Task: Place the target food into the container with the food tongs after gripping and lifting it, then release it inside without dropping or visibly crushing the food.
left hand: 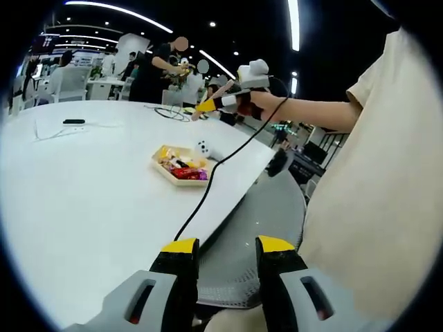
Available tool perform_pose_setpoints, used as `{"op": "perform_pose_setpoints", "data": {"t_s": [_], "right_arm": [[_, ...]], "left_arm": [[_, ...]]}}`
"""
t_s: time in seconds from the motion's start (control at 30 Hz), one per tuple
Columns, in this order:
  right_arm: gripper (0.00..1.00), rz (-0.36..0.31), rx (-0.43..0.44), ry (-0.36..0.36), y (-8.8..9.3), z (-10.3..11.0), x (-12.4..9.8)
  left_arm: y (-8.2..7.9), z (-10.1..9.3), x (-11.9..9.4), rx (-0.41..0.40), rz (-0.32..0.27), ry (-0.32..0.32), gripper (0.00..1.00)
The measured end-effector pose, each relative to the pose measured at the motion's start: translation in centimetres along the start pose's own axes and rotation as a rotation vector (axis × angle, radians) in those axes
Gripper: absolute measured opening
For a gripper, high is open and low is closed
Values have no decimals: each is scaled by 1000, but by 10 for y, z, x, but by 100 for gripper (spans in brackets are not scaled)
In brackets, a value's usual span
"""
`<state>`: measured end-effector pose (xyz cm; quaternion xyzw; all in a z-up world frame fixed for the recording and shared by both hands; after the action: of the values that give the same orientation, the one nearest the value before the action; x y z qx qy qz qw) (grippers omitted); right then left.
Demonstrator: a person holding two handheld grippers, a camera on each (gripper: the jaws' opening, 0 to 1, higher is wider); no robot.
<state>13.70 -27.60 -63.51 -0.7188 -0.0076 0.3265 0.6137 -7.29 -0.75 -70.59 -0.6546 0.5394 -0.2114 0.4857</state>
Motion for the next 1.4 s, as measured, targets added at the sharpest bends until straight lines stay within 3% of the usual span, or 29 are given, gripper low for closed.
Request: {"op": "perform_pose_setpoints", "data": {"t_s": [0.23, 0.5, 0.93, 1.17, 1.4], "right_arm": [[22, -11, 53, -37, 12, 19, -1], [23, 5, 89, -151, 23, 50, -3], [24, -51, 87, -262, 6, 72, -16], [24, -97, 115, -399, -4, 100, -25], [24, -107, 143, -459, -3, 114, -29]], "left_arm": [[-2, 2, 2, 18, 21, 3, 32], [-15, 6, 7, 53, 7, -27, 33], [-45, 5, 21, 134, -2, -12, 28], [-67, 2, 31, 176, -11, 16, 27], [-77, 1, 40, 192, -25, 33, 26]]}}
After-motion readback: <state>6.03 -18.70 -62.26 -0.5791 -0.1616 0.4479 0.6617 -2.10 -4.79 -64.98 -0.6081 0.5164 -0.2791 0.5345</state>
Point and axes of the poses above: the point that each gripper's makers call its tool centre point, and the gripper's own axes: x roughly forward along the fingers, z roughly to its left, y roughly out of its underside, the point moved 4 cm from there along -x, roughly backward along the fingers, and after that the axes turned 10 degrees about -z, right-handed, at the moved point
